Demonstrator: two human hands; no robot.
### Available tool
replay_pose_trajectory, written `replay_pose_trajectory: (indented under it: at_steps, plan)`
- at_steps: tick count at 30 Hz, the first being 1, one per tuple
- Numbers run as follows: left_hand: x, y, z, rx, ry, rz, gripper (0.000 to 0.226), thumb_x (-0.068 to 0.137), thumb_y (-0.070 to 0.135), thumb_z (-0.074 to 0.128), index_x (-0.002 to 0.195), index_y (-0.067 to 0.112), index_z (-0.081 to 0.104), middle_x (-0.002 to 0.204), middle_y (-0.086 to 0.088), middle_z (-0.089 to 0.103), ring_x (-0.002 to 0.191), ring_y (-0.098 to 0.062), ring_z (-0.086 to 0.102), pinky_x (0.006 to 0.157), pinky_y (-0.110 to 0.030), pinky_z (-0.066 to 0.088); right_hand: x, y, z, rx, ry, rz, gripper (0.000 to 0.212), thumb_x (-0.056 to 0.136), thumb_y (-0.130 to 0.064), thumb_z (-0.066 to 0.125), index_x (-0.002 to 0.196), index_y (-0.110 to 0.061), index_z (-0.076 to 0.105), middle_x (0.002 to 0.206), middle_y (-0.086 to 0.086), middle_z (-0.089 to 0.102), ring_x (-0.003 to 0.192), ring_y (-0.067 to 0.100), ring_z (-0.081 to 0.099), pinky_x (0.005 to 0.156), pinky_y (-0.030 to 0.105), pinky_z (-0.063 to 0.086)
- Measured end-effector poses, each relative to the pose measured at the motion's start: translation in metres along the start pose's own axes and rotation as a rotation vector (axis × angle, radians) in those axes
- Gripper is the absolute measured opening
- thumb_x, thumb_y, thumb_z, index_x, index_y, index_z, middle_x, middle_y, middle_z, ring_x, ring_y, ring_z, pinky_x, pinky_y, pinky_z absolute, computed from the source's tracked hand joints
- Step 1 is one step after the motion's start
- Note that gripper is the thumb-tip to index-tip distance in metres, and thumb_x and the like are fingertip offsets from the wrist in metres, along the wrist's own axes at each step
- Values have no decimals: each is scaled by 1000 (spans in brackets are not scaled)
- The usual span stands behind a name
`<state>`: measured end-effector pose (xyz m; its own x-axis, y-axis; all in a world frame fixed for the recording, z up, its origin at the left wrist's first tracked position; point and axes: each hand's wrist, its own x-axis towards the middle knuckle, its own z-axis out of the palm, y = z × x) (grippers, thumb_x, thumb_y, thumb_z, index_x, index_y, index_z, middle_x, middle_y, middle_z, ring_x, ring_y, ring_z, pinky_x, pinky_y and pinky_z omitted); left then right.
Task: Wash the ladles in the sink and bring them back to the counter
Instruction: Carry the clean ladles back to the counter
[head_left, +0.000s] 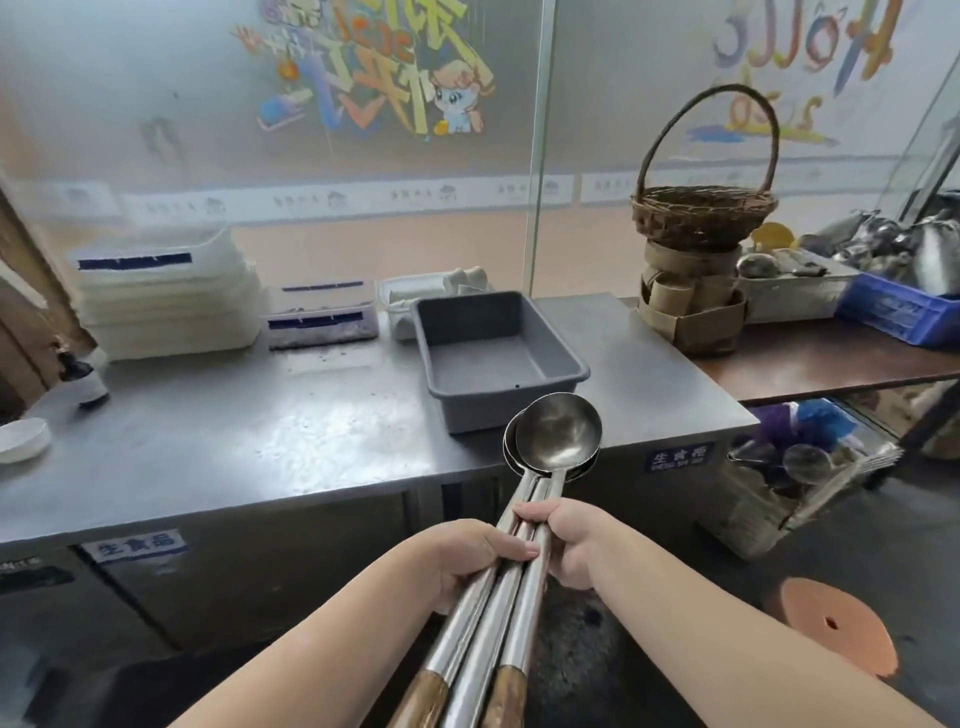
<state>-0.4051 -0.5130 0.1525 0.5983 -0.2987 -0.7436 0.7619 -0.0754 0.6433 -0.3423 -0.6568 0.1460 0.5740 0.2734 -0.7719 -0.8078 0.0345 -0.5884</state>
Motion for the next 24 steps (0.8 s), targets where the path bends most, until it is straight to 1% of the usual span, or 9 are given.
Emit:
replay_pose_trajectory:
  at_steps: [2,3,6,8,12,15,18,20,24]
  plan:
    - [13,24,-14,-21,3,15,32,84,31,71,101,4,71,94,-9,73,75,-19,70,72,-31,56,16,-30,6,-29,-7,-12,9,87,-8,66,82,-1,70,69,11,71,61,22,69,64,30,59]
    - [22,36,-23,-27,5,23,31,85,31,71,101,5,71,94,-9,73,74,-19,70,71,-31,56,27,-45,10,-41,-8,-15,9,88,-8,66,82,-2,70,70,11,71,61,22,69,67,31,59]
    - [46,69,-53,-34,24,33,35,85,33,71,105,4,70,95,-9,72,73,-19,69,71,-30,57,63,-83,24,-64,-25,-21,10,87,-9,67,84,0,69,78,12,70,74,24,67,93,37,55]
    - [65,92,-79,-34,37,58,39,84,32,72,109,2,69,98,-10,72,75,-19,70,72,-31,57,92,-109,36,-66,-30,-34,11,87,-9,67,84,1,69,80,13,70,76,25,67,99,39,51]
    - [103,134,-129,-54,45,37,43,83,32,72,112,0,69,97,-10,73,77,-20,71,73,-32,57,148,-156,58,-84,23,-34,12,89,-10,65,85,0,68,79,13,70,76,26,67,95,40,54]
    - [127,168,-163,-40,36,20,49,83,32,72,120,-1,67,99,-11,73,77,-20,72,71,-32,57,184,-188,71,-98,4,-8,14,88,-12,66,90,2,70,82,16,72,81,30,69,90,46,55]
    - [146,197,-186,-11,65,-21,44,87,37,69,115,2,68,89,-8,73,68,-18,71,62,-27,57,218,-214,79,-83,32,-4,10,87,-9,67,89,0,71,78,14,72,77,28,69,91,45,55]
    - [161,210,-198,-48,59,-48,38,88,36,68,109,5,68,88,-8,71,68,-18,69,65,-28,57,239,-228,82,-95,35,15,7,86,-8,69,85,-1,71,72,12,72,71,25,69,90,41,56]
    - [189,228,-213,-143,76,-89,31,87,32,70,101,4,69,88,-9,73,68,-19,70,68,-30,58,274,-252,83,-127,25,73,10,85,-11,70,82,-2,70,67,10,70,68,24,68,92,40,55]
